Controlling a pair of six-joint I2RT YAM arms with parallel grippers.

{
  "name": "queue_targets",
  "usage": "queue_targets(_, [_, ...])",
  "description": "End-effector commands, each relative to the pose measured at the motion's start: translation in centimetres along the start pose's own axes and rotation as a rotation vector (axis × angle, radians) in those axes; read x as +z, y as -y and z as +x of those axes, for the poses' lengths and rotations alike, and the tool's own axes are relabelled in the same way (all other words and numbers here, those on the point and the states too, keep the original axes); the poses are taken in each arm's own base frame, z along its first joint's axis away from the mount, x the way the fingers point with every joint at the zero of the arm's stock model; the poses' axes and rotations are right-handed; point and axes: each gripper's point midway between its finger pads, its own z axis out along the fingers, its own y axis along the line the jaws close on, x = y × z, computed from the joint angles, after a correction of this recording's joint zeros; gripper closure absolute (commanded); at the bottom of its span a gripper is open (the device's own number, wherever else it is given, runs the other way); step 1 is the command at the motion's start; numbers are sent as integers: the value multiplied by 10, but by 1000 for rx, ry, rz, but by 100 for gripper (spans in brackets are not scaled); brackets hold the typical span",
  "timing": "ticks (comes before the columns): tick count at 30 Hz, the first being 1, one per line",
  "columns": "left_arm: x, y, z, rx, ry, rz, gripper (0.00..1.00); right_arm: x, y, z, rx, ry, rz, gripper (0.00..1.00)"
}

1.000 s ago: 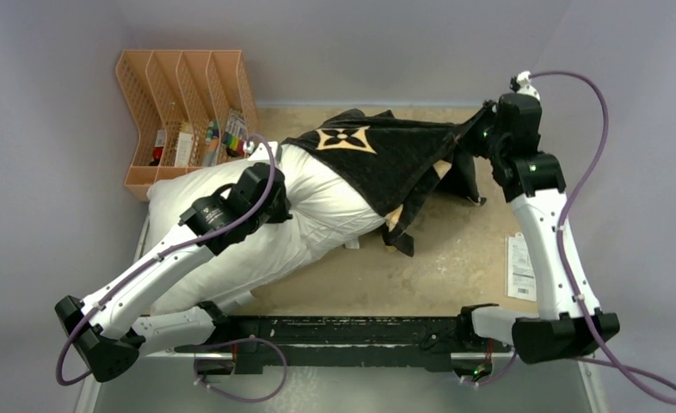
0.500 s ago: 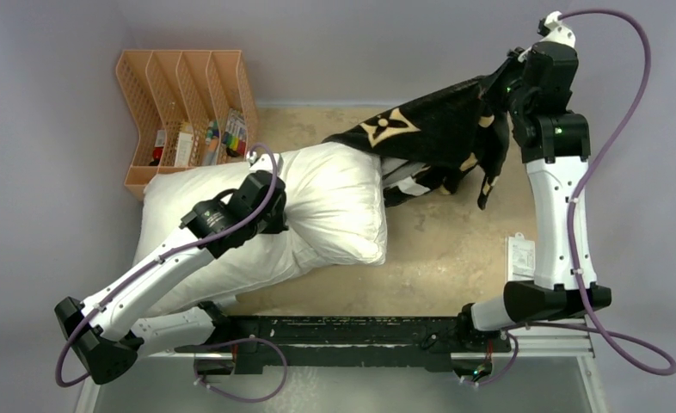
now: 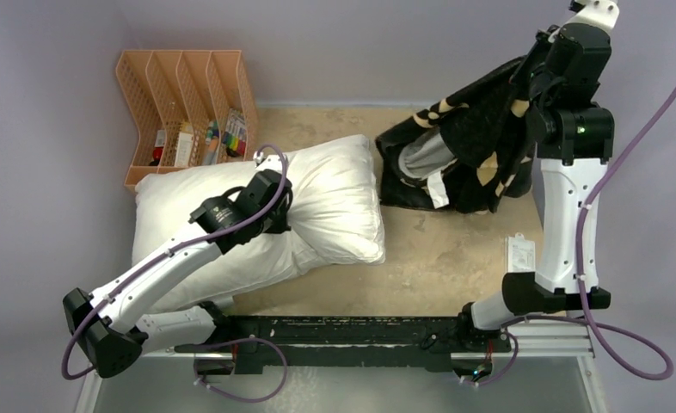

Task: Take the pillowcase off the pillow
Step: Remove the pillow from the pillowcase, then place the pillowcase at the center of the board.

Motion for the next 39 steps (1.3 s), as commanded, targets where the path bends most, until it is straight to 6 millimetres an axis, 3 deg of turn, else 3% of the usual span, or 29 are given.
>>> queue_targets(1, [5, -22, -14, 26, 49, -108, 100, -32, 11, -51, 9, 160, 10, 100])
queue_targets(3, [8, -17, -15, 23, 47, -93, 100, -26, 5, -36, 6, 118, -18, 100])
queue_targets(6, [14, -7, -14, 17, 32, -58, 100, -11, -1, 9, 10, -8, -45, 100])
queue_targets(10, [21, 16, -22, -8, 46, 31, 100, 4, -24, 113, 67, -263, -180, 100])
queue_targets(13, [28, 40, -32, -17, 53, 115, 100, 13, -23, 189, 104, -426, -176, 100])
queue_targets(15, [33, 56, -37, -15, 46, 164, 100, 17, -13, 225, 84, -510, -131, 100])
queue_targets(17, [39, 69, -41, -7, 42, 193, 100, 20, -3, 246, 55, -554, -87, 100])
queue_targets(18, [40, 75, -42, -1, 45, 207, 100, 20, -1, 249, 42, -564, -81, 100])
queue_targets(20, [42, 85, -46, 13, 57, 229, 100, 20, -4, 235, 22, -544, -99, 100])
queue_targets(27, [43, 80, -45, 65, 56, 202, 100, 1, -20, 102, 33, -193, -185, 99])
queue_targets(30, [40, 73, -42, 60, 66, 189, 100, -10, -24, 70, 55, -95, -211, 99])
queue_targets(31, [39, 72, -42, 61, 67, 185, 100, -11, -23, 69, 58, -79, -210, 99])
queue_targets(33, [39, 68, -40, 61, 68, 176, 100, -2, -14, 87, 58, -95, -163, 99])
queue_targets(36, [38, 66, -40, 61, 71, 166, 100, 10, 14, 140, 49, -198, -18, 98])
queue_targets(39, [35, 63, -42, 58, 82, 160, 100, 19, 39, 209, 14, -326, 91, 98])
